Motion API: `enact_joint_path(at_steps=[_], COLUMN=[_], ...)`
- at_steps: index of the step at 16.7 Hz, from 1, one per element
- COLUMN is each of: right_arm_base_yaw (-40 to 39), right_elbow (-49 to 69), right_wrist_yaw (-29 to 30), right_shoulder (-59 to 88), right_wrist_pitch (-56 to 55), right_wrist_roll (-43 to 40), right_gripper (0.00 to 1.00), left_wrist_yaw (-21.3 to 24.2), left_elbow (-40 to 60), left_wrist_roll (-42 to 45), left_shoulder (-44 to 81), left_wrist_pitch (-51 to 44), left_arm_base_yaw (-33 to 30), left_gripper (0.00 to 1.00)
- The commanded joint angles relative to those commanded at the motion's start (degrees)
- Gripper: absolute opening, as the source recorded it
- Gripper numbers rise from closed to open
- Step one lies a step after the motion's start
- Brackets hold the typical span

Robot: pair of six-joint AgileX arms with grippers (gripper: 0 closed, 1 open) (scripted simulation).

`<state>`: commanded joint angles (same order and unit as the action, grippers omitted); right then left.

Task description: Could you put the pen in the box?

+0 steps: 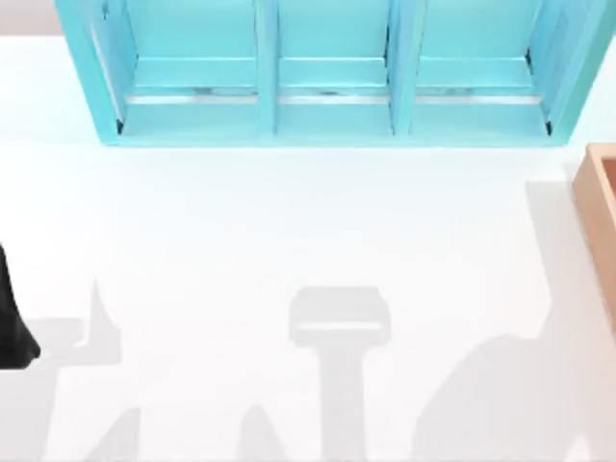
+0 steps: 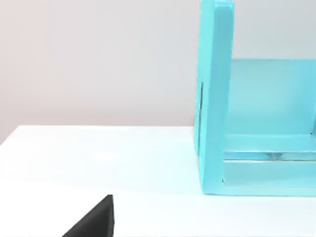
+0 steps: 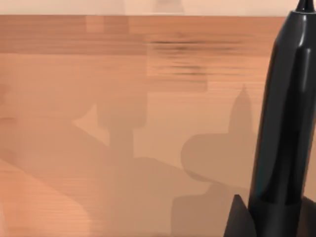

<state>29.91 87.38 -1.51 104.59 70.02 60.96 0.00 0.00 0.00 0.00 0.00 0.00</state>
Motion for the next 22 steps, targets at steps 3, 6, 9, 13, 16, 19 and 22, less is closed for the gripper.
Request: enact_joint_path(at_steps=[3, 6, 9, 13, 16, 19, 22], right_arm_base_yaw=[-0.49, -1.61, -2.61, -3.99, -5.12, -5.34, -5.34], right_elbow=[-0.6, -3.64, -6.28, -9.76, -12.94, -13.41, -13.41], right_wrist_yaw=[0.09, 0.12, 0.08, 0.13, 0.23, 0.26, 0.26], right_shoulder=[0.2, 0.08, -0.09, -0.38, -0.41, -0.41, -0.41], right_wrist_pitch=[-0.6, -3.33, -5.99, -9.56, -12.67, -13.12, -13.12], right_wrist_roll=[0.35, 1.35, 2.43, 3.82, 5.08, 5.33, 5.33], right_gripper=[0.0, 0.0, 0.0, 0.0, 0.0, 0.0, 0.08], left_wrist_yaw=[0.0, 0.0, 0.0, 0.0, 0.0, 0.0, 0.0], left_elbow=[0.0, 0.0, 0.0, 0.0, 0.0, 0.0, 0.0], left_wrist_roll=[0.0, 0.0, 0.0, 0.0, 0.0, 0.0, 0.0], left_shoulder=[0.0, 0.0, 0.0, 0.0, 0.0, 0.0, 0.0], left_wrist_pitch=[0.0, 0.0, 0.0, 0.0, 0.0, 0.0, 0.0], left_arm_base_yaw=[0.0, 0.0, 0.0, 0.0, 0.0, 0.0, 0.0], left_gripper=[1.0, 1.0, 1.0, 1.0, 1.0, 1.0, 1.0])
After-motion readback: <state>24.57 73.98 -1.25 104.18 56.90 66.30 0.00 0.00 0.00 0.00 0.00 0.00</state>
